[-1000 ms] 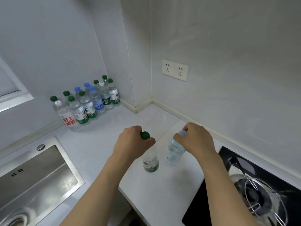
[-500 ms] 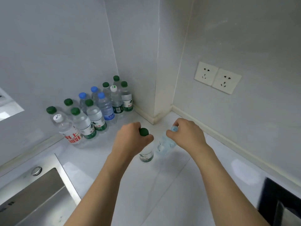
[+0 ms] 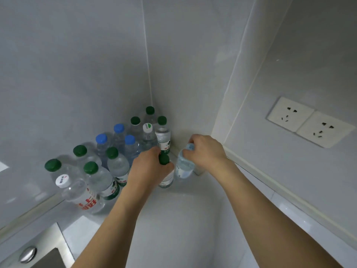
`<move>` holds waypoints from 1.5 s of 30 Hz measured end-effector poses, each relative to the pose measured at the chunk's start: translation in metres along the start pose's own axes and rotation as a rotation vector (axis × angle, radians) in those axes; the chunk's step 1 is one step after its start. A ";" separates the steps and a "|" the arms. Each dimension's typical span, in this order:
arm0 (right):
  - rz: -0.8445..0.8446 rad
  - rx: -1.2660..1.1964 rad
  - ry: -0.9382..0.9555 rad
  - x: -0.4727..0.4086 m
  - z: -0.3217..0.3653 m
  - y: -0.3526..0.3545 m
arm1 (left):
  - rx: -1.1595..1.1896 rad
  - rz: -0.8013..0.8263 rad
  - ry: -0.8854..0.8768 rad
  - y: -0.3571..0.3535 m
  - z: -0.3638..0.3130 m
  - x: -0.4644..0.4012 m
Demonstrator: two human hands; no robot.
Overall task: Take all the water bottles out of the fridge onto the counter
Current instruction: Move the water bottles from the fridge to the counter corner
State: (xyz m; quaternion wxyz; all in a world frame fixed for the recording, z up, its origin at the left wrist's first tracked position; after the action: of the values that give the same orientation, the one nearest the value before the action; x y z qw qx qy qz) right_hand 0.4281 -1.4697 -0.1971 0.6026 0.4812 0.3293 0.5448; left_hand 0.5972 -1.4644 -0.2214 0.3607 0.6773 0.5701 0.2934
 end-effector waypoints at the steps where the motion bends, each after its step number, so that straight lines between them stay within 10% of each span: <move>1: 0.008 0.009 0.015 -0.010 0.005 -0.001 | -0.003 0.016 -0.002 -0.001 0.003 -0.009; 21: 0.091 -0.042 0.083 -0.099 0.023 -0.042 | 0.020 -0.052 -0.140 -0.028 0.036 -0.080; 31: 0.016 -0.166 0.000 0.003 -0.029 -0.021 | -0.256 -0.101 -0.156 -0.007 -0.004 -0.035; 45: -0.198 -0.204 -0.333 0.181 -0.192 0.027 | -0.340 0.164 -0.624 -0.110 -0.168 0.059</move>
State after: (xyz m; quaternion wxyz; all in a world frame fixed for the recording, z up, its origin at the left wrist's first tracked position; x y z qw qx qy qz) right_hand 0.2764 -1.2526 -0.2097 0.7448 0.4666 0.2140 0.4264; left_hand 0.4102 -1.3710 -0.2171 0.6001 0.7080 0.3193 0.1914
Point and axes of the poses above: each hand's wrist, its own x-axis away from the middle knuckle, its own y-axis out of the back of the hand, z = x × y, the point moved 2 cm from there along -x, towards the middle knuckle, and after that the axes turned 5 degrees about -y, right-handed, at the moved point
